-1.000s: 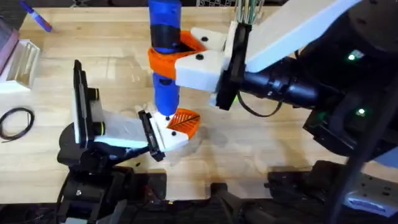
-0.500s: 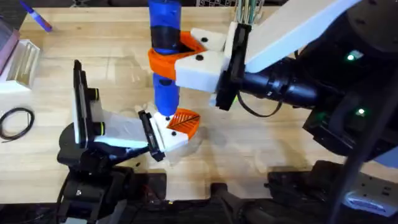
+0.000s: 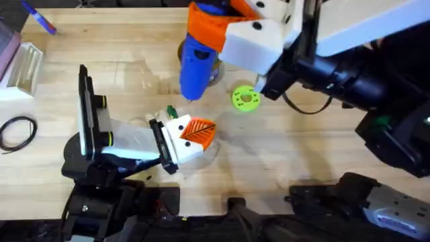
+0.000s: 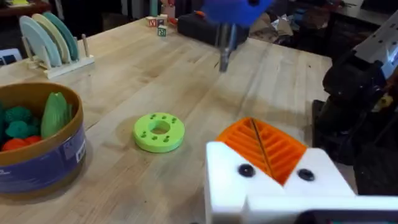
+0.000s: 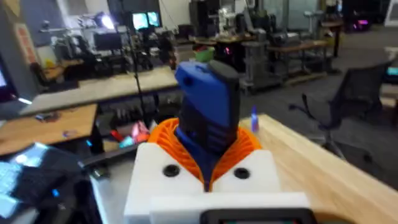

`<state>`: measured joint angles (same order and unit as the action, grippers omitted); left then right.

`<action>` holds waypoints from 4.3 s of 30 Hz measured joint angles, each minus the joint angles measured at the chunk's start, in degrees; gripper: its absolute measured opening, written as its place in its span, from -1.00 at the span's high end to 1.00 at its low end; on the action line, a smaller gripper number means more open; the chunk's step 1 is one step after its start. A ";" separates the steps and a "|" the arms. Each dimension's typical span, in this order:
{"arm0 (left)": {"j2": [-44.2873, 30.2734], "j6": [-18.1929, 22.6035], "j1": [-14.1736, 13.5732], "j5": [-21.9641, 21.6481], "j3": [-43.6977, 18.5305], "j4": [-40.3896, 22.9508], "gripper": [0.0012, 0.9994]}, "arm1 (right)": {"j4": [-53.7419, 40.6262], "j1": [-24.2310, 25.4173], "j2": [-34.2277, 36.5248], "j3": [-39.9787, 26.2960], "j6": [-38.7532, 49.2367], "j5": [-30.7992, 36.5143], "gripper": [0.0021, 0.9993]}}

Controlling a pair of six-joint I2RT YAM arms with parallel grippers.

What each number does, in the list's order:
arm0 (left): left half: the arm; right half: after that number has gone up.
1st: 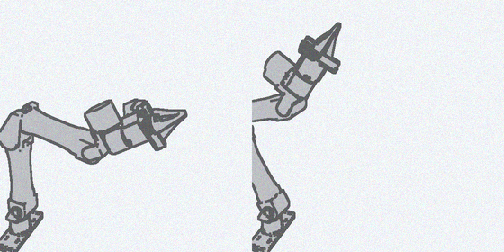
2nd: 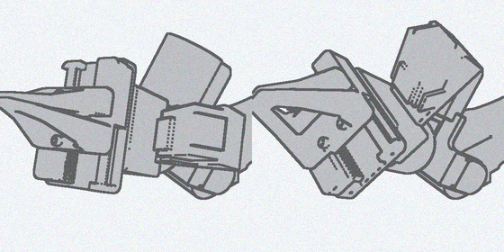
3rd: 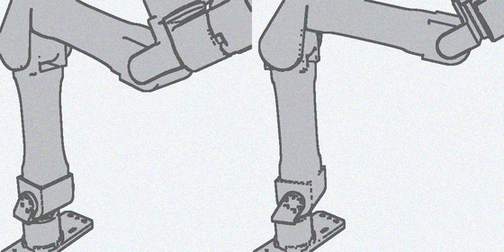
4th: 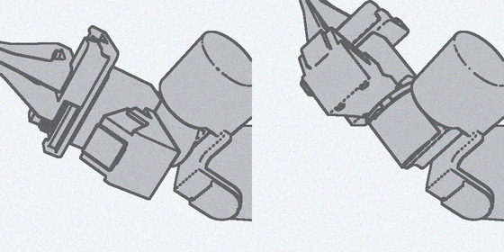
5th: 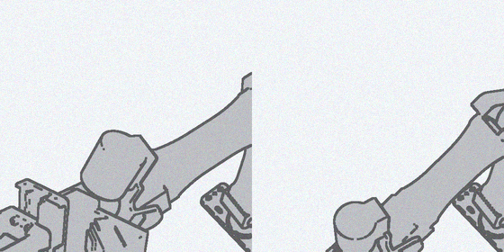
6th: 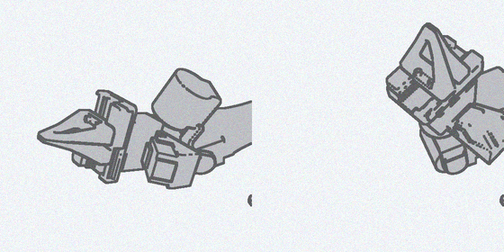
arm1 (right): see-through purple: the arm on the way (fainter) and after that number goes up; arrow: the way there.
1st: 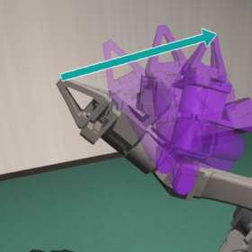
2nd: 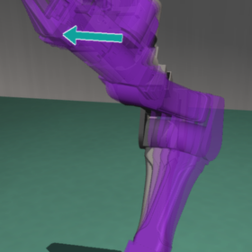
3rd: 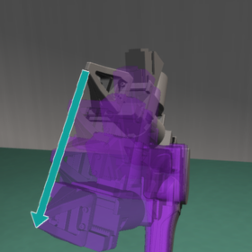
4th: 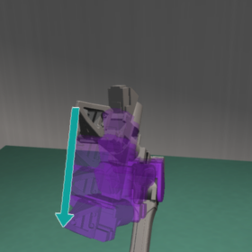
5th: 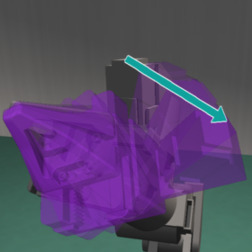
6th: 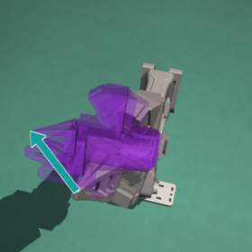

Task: Pick up the gripper from the table and insert it into the empty holder that is missing its gripper. Then pick up a screw, insert it into the mounting hole, and use the screwdriver to tighten it. Finally, clean up the table by picking up the vegetable and placing it into the bucket.

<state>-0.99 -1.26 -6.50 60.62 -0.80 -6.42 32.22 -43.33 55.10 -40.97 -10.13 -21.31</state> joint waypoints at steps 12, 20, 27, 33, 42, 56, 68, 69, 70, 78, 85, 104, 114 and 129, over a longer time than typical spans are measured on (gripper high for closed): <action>0.00 0.02 0.00 0.00 0.00 0.00 0.99 | -25.14 20.69 3.85 0.22 31.97 14.49 0.96; 0.00 0.00 0.00 0.00 0.00 0.00 0.99 | -32.17 25.68 13.82 0.22 58.84 25.28 0.96; 0.00 0.00 0.00 0.01 0.00 0.00 0.99 | -31.82 25.77 25.03 0.22 76.29 32.32 0.96; 0.00 0.00 0.00 0.01 0.00 0.00 0.99 | -31.73 25.68 33.24 0.22 85.24 34.50 0.96; 0.00 0.37 0.00 0.00 0.00 0.00 0.06 | -36.97 22.56 32.66 -2.23 86.88 37.03 -0.81; 0.00 -1.79 0.00 -1.78 0.01 3.68 -0.97 | -50.18 21.22 29.61 -4.07 57.40 39.28 -0.83; -1.05 -7.62 0.00 -28.94 -21.41 -30.95 -0.97 | -53.59 21.56 23.50 -12.49 44.60 37.82 -0.84; -2.03 -7.56 0.00 -31.68 -24.02 -34.22 -0.97 | -53.59 21.84 23.10 -12.99 43.72 37.47 -0.84; -3.53 -7.52 0.00 -34.55 -26.76 -37.34 -0.97 | -53.61 22.17 22.77 -13.43 42.81 37.04 -0.84; -25.17 -7.34 0.00 -48.55 -41.22 -49.97 -0.97 | -53.65 25.32 19.38 -14.80 35.79 25.28 -0.84; -43.12 -9.56 0.00 -49.42 -43.19 -47.66 -0.97 | -53.67 26.31 18.24 -14.91 33.02 18.21 -0.84; -69.28 -30.52 -0.04 -51.72 -43.19 -44.88 -0.97 | -53.69 26.31 18.24 -14.91 27.87 16.07 -0.84; -77.20 -32.67 -6.58 -56.45 -43.19 -40.52 -0.97 | -53.69 26.31 18.24 -14.91 27.86 16.05 -0.84; -81.55 -34.51 -9.44 -61.08 -52.54 -51.22 0.97 | -53.69 26.31 18.24 -14.91 27.67 16.03 -0.84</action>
<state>-82.54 -35.77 -15.94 -0.46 -53.34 -57.63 -21.47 -17.02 73.34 -55.88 17.54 -5.28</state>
